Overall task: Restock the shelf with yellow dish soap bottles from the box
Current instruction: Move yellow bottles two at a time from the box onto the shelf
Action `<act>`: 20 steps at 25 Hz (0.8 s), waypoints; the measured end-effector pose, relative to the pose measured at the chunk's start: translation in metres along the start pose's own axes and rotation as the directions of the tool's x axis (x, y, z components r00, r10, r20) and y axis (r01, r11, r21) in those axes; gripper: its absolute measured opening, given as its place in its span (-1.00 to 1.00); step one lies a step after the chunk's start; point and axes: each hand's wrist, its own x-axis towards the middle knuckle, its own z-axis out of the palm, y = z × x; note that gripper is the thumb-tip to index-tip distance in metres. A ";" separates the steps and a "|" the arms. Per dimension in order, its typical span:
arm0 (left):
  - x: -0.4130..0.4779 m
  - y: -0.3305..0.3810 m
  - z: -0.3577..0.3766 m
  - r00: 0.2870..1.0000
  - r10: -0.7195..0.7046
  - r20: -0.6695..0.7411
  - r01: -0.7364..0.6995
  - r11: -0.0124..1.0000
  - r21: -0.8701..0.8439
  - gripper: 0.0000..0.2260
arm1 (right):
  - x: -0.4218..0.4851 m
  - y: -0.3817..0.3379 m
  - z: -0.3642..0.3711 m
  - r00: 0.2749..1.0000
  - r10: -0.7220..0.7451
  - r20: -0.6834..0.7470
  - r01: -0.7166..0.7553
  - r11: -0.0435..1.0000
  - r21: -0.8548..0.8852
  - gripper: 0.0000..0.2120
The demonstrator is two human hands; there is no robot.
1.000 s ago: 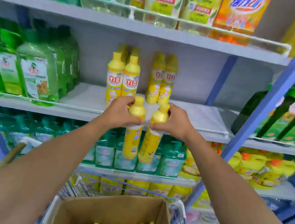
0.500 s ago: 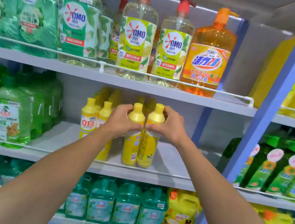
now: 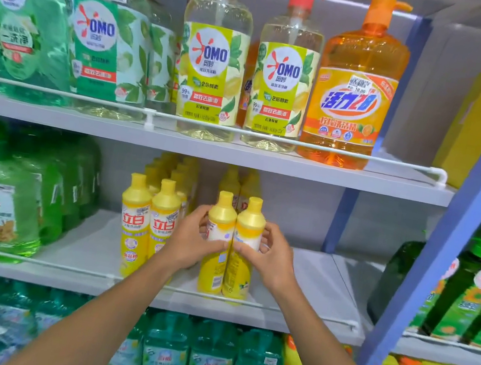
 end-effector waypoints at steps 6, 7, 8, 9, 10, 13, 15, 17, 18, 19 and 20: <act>-0.022 -0.040 0.006 0.994 -0.088 0.061 0.092 0.993 -0.078 -0.44 | -0.018 0.032 0.012 0.999 0.039 -0.033 -0.036 0.996 0.087 -0.41; -0.024 -0.043 0.008 0.997 -0.080 0.020 0.082 0.993 -0.082 -0.45 | -0.018 0.032 0.014 0.998 0.044 -0.052 -0.040 0.996 0.082 -0.40; -0.025 -0.045 0.011 0.997 -0.069 -0.026 0.067 0.995 -0.080 -0.46 | -0.019 0.030 0.016 0.996 0.052 -0.075 -0.047 0.996 0.073 -0.39; -0.026 -0.047 0.015 0.996 -0.062 -0.064 0.057 0.995 -0.077 -0.46 | -0.020 0.027 0.021 0.993 0.062 -0.103 -0.057 0.997 0.054 -0.37; -0.027 -0.048 0.018 0.994 -0.057 -0.091 0.050 0.995 -0.084 -0.47 | -0.022 0.025 0.025 0.988 0.070 -0.139 -0.067 0.997 0.026 -0.36; -0.029 -0.051 0.024 0.992 -0.064 -0.107 0.053 0.993 -0.109 -0.50 | -0.027 0.024 0.037 0.972 0.089 -0.217 -0.094 0.996 -0.009 -0.39; -0.027 -0.052 0.022 0.995 -0.052 -0.081 0.045 0.995 -0.084 -0.50 | -0.028 0.025 0.039 0.973 0.090 -0.212 -0.088 0.996 0.021 -0.42; -0.026 -0.050 0.018 0.998 -0.052 -0.046 0.049 0.997 -0.059 -0.51 | -0.031 0.028 0.036 0.985 0.100 -0.139 -0.097 0.995 0.030 -0.46; -0.026 -0.050 0.016 0.998 -0.059 -0.010 0.059 0.996 -0.065 -0.51 | -0.033 0.031 0.034 0.992 0.104 -0.077 -0.100 0.994 0.045 -0.46; -0.027 -0.052 0.013 0.996 -0.072 0.046 0.076 0.993 -0.085 -0.49 | -0.037 0.034 0.031 0.994 0.106 -0.010 -0.105 0.993 0.058 -0.45; -0.028 -0.055 0.010 0.991 -0.085 0.107 0.097 0.989 -0.113 -0.46 | -0.040 0.038 0.027 0.993 0.105 0.048 -0.107 0.993 0.058 -0.43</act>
